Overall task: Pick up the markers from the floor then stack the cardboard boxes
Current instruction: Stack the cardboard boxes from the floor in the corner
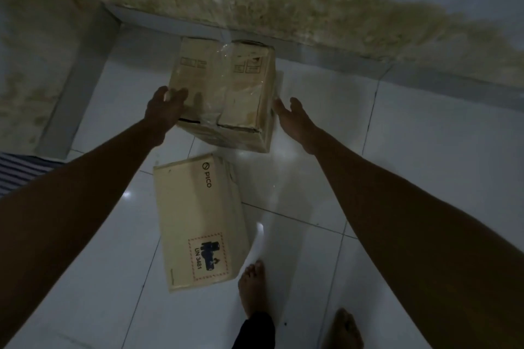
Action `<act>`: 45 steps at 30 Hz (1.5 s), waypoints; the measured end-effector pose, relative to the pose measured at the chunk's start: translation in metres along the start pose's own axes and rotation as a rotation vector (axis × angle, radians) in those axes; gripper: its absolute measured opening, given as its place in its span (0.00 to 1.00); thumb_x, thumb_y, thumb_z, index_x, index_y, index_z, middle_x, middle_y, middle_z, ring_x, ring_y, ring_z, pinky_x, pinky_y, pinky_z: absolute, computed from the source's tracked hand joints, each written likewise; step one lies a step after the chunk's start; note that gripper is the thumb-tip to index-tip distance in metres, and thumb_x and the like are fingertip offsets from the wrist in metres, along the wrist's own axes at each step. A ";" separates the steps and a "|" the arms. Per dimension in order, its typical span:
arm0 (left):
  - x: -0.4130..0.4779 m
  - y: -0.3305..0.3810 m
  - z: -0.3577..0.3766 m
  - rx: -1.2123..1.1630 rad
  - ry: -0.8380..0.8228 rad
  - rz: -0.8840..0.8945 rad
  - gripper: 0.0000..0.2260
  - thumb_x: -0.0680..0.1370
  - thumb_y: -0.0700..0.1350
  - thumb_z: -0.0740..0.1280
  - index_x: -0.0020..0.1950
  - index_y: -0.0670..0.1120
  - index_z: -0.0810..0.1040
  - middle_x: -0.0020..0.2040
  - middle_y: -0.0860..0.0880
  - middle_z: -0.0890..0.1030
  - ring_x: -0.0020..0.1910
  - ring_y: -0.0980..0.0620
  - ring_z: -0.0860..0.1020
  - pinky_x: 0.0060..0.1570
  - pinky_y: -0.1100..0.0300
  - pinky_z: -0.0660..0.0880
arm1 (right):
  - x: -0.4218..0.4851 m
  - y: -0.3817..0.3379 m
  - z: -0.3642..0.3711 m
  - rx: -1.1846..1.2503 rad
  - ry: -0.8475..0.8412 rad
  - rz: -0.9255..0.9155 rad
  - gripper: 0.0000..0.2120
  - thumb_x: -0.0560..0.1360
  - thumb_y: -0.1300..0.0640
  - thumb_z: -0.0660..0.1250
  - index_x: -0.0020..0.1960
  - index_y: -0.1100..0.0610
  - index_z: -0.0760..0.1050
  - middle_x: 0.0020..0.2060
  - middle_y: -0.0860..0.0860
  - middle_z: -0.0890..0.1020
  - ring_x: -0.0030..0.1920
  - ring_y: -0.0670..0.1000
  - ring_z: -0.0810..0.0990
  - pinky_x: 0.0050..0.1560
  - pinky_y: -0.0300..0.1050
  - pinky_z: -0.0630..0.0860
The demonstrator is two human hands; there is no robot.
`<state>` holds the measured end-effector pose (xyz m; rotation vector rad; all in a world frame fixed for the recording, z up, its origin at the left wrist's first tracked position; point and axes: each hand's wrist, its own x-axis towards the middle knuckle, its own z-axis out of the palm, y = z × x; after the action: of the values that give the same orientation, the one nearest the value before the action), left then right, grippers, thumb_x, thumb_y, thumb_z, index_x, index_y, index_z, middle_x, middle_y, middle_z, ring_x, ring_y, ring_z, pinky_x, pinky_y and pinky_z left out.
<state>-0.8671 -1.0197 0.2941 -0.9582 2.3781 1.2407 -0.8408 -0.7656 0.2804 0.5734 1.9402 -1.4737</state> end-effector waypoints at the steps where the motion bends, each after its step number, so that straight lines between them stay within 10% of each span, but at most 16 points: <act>1: 0.007 -0.001 0.000 -0.030 -0.010 -0.015 0.33 0.79 0.56 0.63 0.79 0.45 0.54 0.77 0.44 0.61 0.73 0.44 0.65 0.68 0.54 0.64 | 0.005 0.000 0.004 0.023 -0.006 0.000 0.33 0.81 0.44 0.53 0.78 0.59 0.46 0.76 0.55 0.57 0.74 0.55 0.62 0.57 0.39 0.63; 17: -0.041 -0.016 0.058 -0.337 -0.313 -0.181 0.13 0.78 0.58 0.62 0.52 0.50 0.77 0.45 0.51 0.78 0.44 0.52 0.78 0.48 0.56 0.77 | 0.007 0.028 -0.031 0.229 0.150 0.107 0.37 0.74 0.30 0.40 0.71 0.51 0.65 0.65 0.55 0.74 0.61 0.56 0.75 0.64 0.58 0.72; 24: -0.100 -0.071 0.106 -0.442 -0.505 -0.287 0.34 0.78 0.67 0.49 0.66 0.40 0.72 0.40 0.50 0.79 0.38 0.53 0.78 0.34 0.56 0.77 | -0.056 0.081 -0.079 0.527 0.181 0.258 0.41 0.75 0.31 0.35 0.57 0.55 0.78 0.44 0.52 0.81 0.46 0.52 0.80 0.45 0.47 0.77; 27: -0.125 -0.090 0.119 -0.497 -0.525 -0.364 0.34 0.77 0.69 0.46 0.56 0.43 0.77 0.45 0.46 0.80 0.41 0.51 0.78 0.38 0.55 0.76 | -0.067 0.113 -0.091 0.518 0.196 0.389 0.46 0.73 0.28 0.34 0.68 0.59 0.71 0.58 0.55 0.78 0.58 0.56 0.76 0.58 0.52 0.69; 31: -0.134 -0.104 0.129 -0.537 -0.593 -0.407 0.29 0.81 0.63 0.49 0.30 0.49 0.76 0.22 0.51 0.73 0.18 0.55 0.69 0.21 0.66 0.67 | -0.071 0.152 -0.102 0.490 0.187 0.513 0.43 0.72 0.25 0.39 0.64 0.56 0.71 0.60 0.57 0.75 0.56 0.58 0.73 0.59 0.57 0.68; 34: -0.125 -0.128 0.130 -0.484 -0.607 -0.503 0.31 0.79 0.64 0.54 0.26 0.48 0.81 0.29 0.47 0.77 0.26 0.50 0.73 0.30 0.59 0.71 | -0.068 0.173 -0.101 0.441 0.110 0.551 0.45 0.69 0.23 0.41 0.68 0.54 0.69 0.59 0.56 0.74 0.59 0.59 0.73 0.61 0.59 0.68; 38: -0.124 -0.143 0.143 -0.503 -0.656 -0.523 0.32 0.76 0.70 0.52 0.49 0.46 0.82 0.45 0.45 0.83 0.41 0.47 0.81 0.33 0.57 0.80 | -0.056 0.197 -0.087 0.448 -0.033 0.530 0.54 0.58 0.17 0.49 0.69 0.53 0.70 0.64 0.57 0.76 0.61 0.61 0.76 0.64 0.61 0.71; 45: -0.130 -0.168 0.168 -0.515 -0.679 -0.402 0.40 0.69 0.72 0.60 0.68 0.43 0.73 0.67 0.37 0.75 0.63 0.39 0.76 0.64 0.38 0.71 | -0.047 0.227 -0.060 0.549 -0.097 0.427 0.39 0.74 0.29 0.39 0.63 0.53 0.75 0.55 0.57 0.82 0.51 0.56 0.83 0.47 0.50 0.81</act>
<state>-0.6656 -0.8968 0.1610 -0.8895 1.3069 1.6925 -0.6686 -0.6433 0.1686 1.0578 1.2224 -1.6978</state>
